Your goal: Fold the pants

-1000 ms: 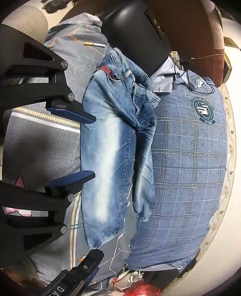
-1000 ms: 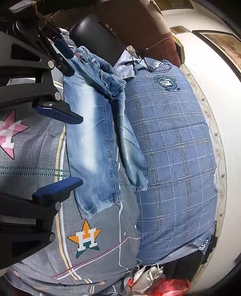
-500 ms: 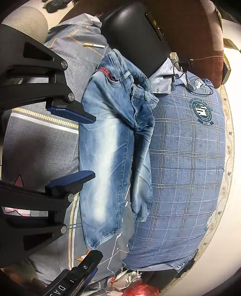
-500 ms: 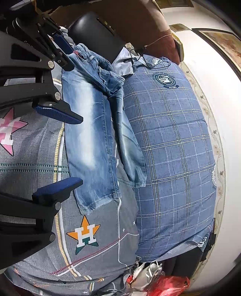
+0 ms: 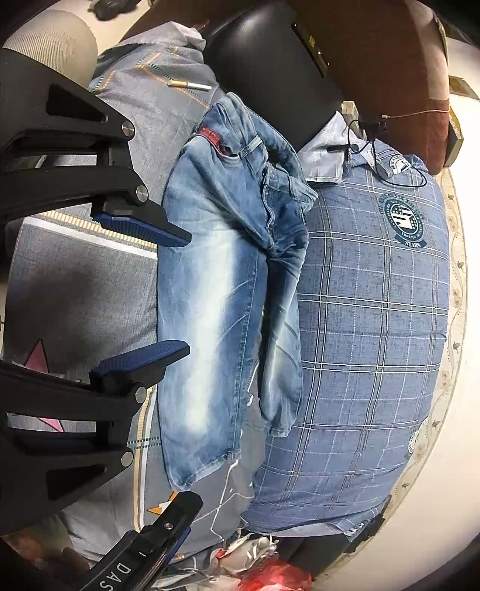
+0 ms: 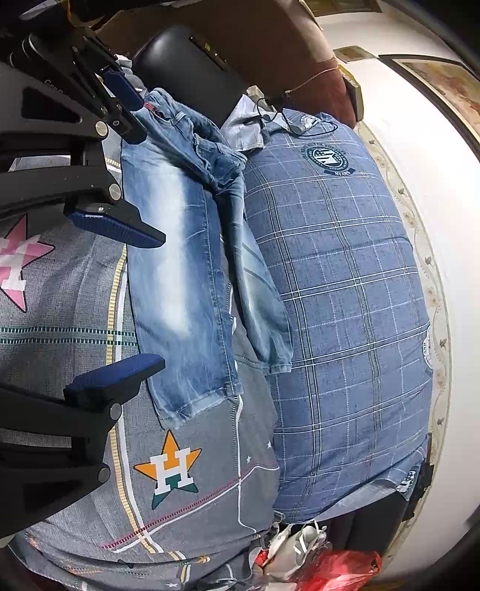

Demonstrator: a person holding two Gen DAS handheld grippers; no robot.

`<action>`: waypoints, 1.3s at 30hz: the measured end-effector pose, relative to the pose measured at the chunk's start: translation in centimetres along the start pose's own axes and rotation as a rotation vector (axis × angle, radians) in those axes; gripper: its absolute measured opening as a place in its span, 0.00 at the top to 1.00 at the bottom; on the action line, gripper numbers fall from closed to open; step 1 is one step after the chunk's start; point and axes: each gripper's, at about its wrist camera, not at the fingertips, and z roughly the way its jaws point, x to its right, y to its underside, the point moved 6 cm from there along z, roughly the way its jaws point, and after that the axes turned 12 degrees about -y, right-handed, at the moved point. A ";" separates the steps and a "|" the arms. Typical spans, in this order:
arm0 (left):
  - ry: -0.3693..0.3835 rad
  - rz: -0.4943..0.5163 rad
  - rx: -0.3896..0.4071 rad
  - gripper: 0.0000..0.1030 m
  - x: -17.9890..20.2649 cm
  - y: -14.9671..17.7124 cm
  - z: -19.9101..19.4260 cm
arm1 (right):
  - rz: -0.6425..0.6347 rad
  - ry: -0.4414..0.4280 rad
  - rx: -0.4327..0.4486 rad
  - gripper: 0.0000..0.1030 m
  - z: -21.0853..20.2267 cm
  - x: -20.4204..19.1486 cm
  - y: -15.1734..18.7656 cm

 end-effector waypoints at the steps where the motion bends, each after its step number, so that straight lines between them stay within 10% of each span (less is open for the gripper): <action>1: 0.002 -0.001 -0.003 0.49 0.0 0.0 0.0 | 0.003 -0.004 0.003 0.44 0.0 0.0 0.0; 39: -0.022 0.071 -0.070 0.49 1.1 0.0 0.7 | 0.042 -0.093 -0.044 0.44 1.5 -0.2 0.0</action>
